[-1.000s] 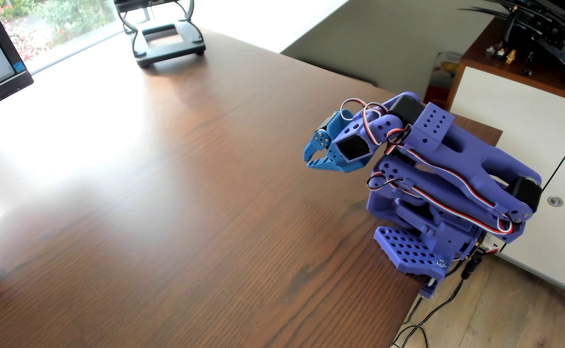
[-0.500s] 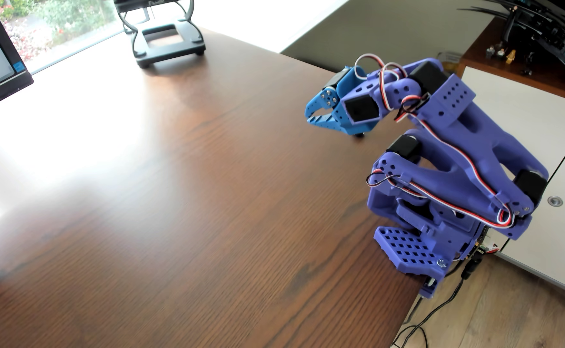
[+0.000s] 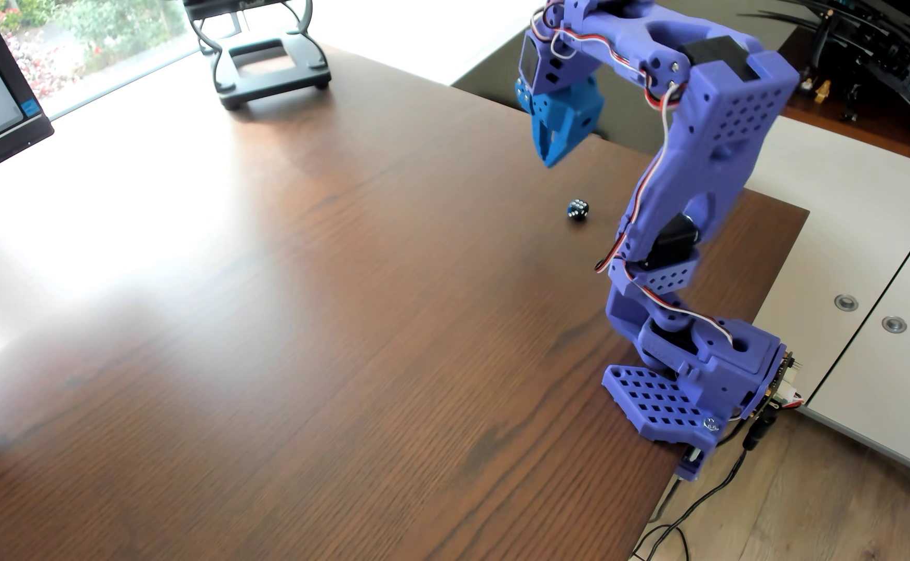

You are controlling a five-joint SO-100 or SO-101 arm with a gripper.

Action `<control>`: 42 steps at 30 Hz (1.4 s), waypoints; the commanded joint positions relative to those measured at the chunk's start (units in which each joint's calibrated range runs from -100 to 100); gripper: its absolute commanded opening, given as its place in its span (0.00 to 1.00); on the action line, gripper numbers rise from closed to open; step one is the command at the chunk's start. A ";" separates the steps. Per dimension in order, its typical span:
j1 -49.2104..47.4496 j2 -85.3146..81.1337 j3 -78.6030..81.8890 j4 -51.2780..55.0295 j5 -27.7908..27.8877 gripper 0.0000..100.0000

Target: Grab the blue dice

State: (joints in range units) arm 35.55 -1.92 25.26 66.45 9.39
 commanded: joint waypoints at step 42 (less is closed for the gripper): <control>8.14 2.55 11.18 -5.78 13.59 0.26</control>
State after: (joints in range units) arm 43.84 1.09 35.85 63.15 22.77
